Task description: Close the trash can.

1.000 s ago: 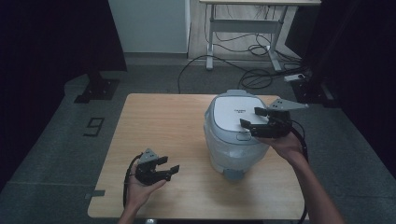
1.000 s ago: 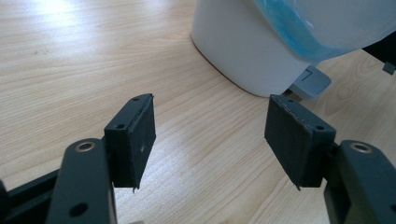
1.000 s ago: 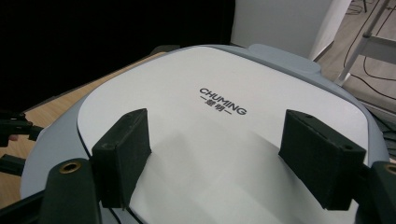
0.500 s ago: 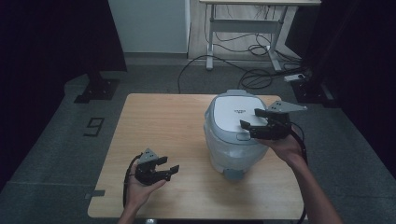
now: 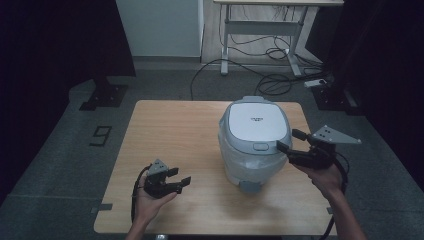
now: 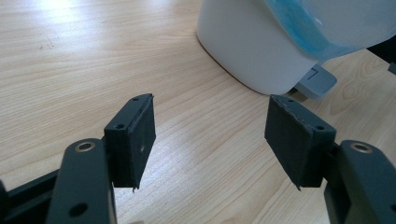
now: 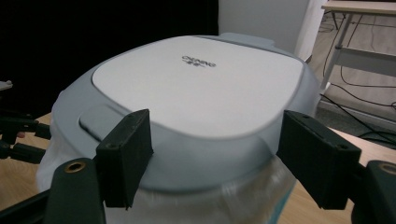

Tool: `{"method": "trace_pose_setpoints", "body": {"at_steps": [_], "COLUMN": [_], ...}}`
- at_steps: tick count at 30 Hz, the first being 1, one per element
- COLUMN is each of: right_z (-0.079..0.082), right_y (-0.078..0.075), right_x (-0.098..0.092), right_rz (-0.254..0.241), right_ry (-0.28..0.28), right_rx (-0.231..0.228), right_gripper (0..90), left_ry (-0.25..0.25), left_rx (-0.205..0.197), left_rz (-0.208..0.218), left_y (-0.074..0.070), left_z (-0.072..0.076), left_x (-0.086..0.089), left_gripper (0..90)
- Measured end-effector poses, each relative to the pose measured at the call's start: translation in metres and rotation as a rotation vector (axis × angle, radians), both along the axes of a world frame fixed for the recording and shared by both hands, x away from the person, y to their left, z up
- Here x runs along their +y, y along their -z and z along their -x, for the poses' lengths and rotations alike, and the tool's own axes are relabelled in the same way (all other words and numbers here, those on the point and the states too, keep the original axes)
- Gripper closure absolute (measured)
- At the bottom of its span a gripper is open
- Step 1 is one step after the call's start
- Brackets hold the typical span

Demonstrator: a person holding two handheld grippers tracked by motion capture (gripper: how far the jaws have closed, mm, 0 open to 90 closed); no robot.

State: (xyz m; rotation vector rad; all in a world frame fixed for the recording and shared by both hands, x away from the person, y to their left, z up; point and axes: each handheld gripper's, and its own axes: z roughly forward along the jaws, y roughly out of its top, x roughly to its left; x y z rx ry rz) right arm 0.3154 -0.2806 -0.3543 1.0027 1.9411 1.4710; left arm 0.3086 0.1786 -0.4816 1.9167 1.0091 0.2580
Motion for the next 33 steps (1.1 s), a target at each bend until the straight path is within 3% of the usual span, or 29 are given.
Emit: {"method": "trace_pose_setpoints", "body": {"at_steps": [4, 11, 21, 30, 33], "right_z": [0.012, 0.023, 0.031, 0.033, 0.032], "right_y": [0.009, 0.029, 0.078, 0.116, 0.134], "right_x": [-0.012, -0.023, -0.036, -0.038, -0.038], "right_rz": [-0.013, 0.011, 0.007, 0.047, 0.058], "right_ry": [0.012, 0.033, 0.068, 0.094, 0.103], "right_rx": [-0.013, -0.006, 0.052, 0.106, 0.146], "right_gripper": [25.6, 25.3, 25.2, 25.1, 24.8], "left_ry": [0.002, 0.000, -0.001, -0.006, -0.007], "left_rx": [-0.001, -0.001, 0.002, 0.002, 0.003], "left_rz": [-0.001, -0.005, -0.010, -0.015, -0.019], "left_y": [0.000, 0.000, 0.002, 0.003, 0.004], "left_z": [0.000, 0.000, 0.001, 0.001, 0.001], "left_x": [0.000, 0.000, 0.000, 0.001, 0.001], "left_gripper": [33.7, 33.5, 33.4, 33.3, 33.3]}}
